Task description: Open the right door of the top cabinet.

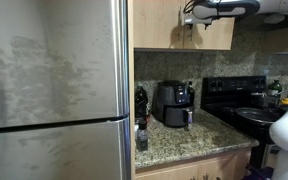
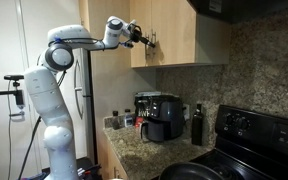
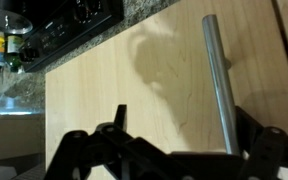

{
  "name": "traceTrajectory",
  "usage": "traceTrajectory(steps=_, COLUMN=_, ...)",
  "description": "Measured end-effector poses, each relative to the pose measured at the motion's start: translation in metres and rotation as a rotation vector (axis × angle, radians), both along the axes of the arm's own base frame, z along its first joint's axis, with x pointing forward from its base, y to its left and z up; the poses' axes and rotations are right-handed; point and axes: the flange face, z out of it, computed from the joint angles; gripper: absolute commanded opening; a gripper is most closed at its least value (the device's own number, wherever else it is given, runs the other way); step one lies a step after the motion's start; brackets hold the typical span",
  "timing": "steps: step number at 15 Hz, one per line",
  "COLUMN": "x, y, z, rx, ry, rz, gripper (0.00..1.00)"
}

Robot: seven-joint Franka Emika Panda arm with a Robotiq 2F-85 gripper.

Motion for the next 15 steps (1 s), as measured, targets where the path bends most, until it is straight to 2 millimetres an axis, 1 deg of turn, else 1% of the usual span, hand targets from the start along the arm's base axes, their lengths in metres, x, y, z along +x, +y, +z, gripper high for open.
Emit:
traceTrajectory(steps=1, x=0.001, y=0.004, z=-0.002, rx=-0.035, ry=-0.003, rz=-0.026, gripper=0.73)
traceTrajectory(steps=2, x=0.002, y=0.009, z=-0.005, rx=-0.065, ry=-0.007, rz=-0.045, gripper=0.72)
traceTrajectory(steps=3, x=0.004, y=0.013, z=-0.007, rx=-0.091, ry=-0.01, rz=-0.064, gripper=0.68)
traceTrajectory(steps=4, x=0.005, y=0.017, z=-0.009, rx=-0.113, ry=-0.014, rz=-0.074, gripper=0.63)
traceTrajectory(steps=8, x=0.008, y=0.03, z=-0.011, rx=-0.144, ry=-0.035, rz=-0.071, gripper=0.35)
traceTrajectory(steps=13, x=0.012, y=0.036, z=-0.01, rx=-0.114, ry=-0.076, rz=-0.046, gripper=0.03)
traceTrajectory(steps=15, x=0.013, y=0.038, z=-0.01, rx=-0.089, ry=-0.112, rz=-0.042, gripper=0.01)
